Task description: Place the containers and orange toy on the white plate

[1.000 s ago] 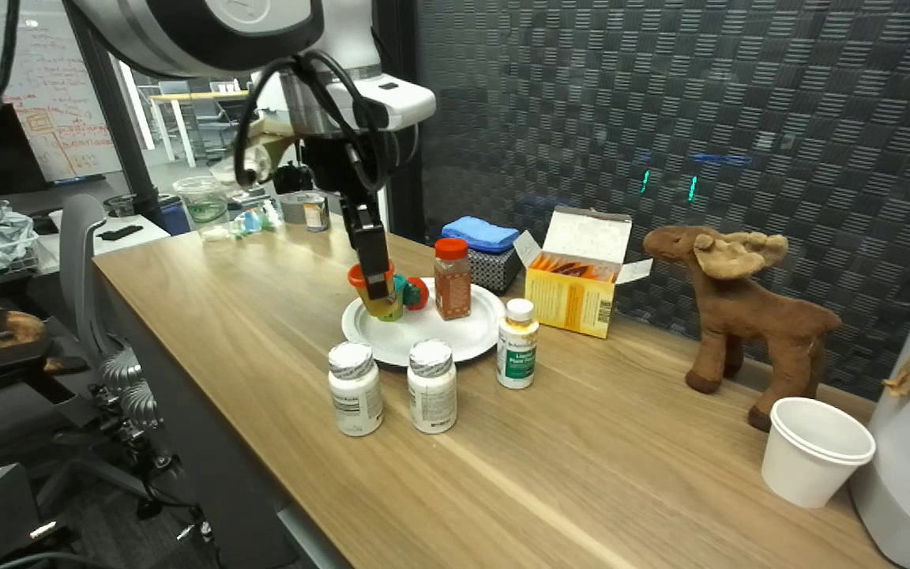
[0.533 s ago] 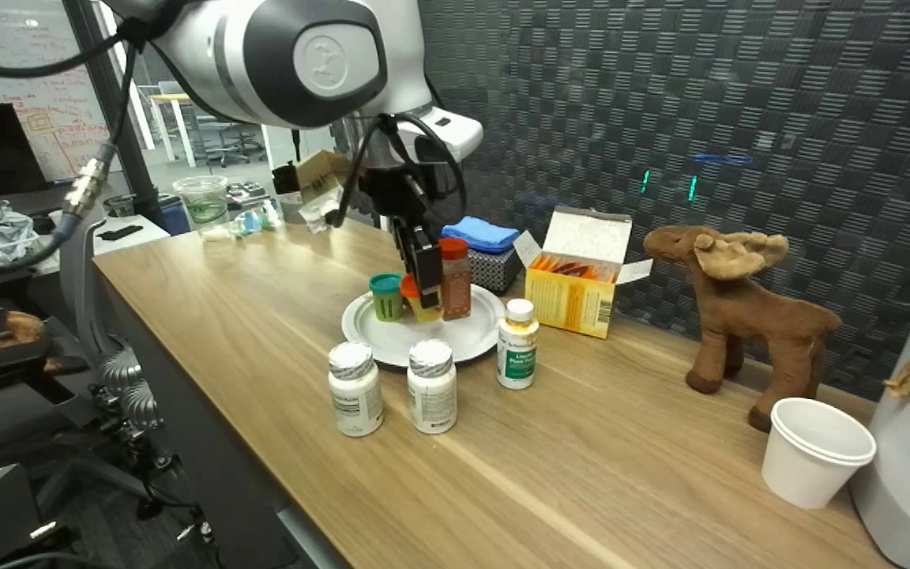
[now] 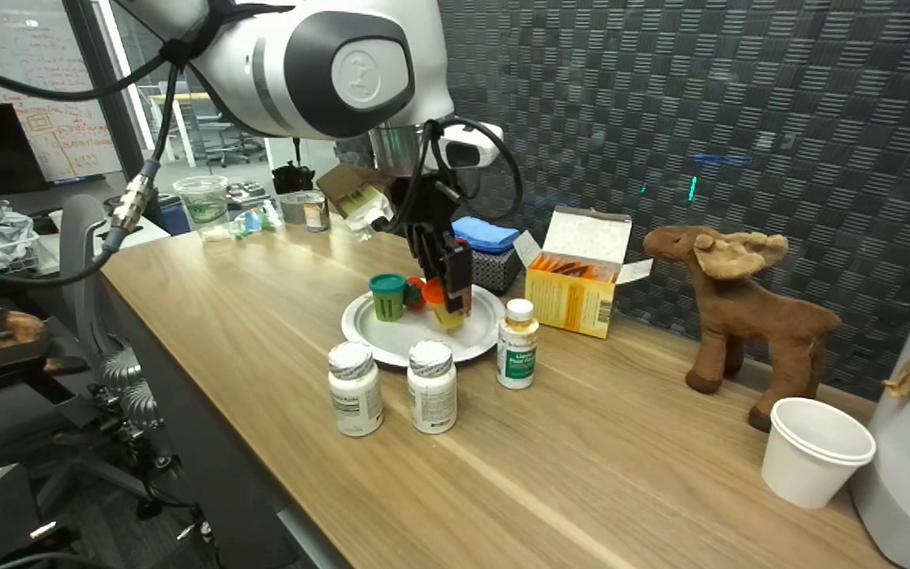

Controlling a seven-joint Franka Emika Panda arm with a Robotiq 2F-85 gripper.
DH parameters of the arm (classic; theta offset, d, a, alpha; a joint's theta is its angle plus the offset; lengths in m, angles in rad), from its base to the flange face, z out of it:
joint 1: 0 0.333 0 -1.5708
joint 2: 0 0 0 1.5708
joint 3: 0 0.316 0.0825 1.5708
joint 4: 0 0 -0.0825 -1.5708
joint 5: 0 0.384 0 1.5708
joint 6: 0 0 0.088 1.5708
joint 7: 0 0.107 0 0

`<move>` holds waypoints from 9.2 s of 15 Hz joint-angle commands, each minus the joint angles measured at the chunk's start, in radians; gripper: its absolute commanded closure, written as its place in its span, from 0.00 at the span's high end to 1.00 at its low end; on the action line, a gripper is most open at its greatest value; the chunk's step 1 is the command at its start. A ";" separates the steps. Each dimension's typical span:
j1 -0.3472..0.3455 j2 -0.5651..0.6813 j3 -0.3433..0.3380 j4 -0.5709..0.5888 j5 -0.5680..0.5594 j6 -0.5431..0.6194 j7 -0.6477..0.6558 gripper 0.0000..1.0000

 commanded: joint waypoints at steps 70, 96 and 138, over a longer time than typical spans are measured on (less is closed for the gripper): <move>-0.084 -0.490 0.106 -0.349 -0.153 -0.229 0.440 0.19; 0.008 -0.035 0.043 0.076 0.028 -0.207 0.244 0.19; -0.120 -0.281 -0.068 -0.286 0.101 -0.054 -0.005 1.00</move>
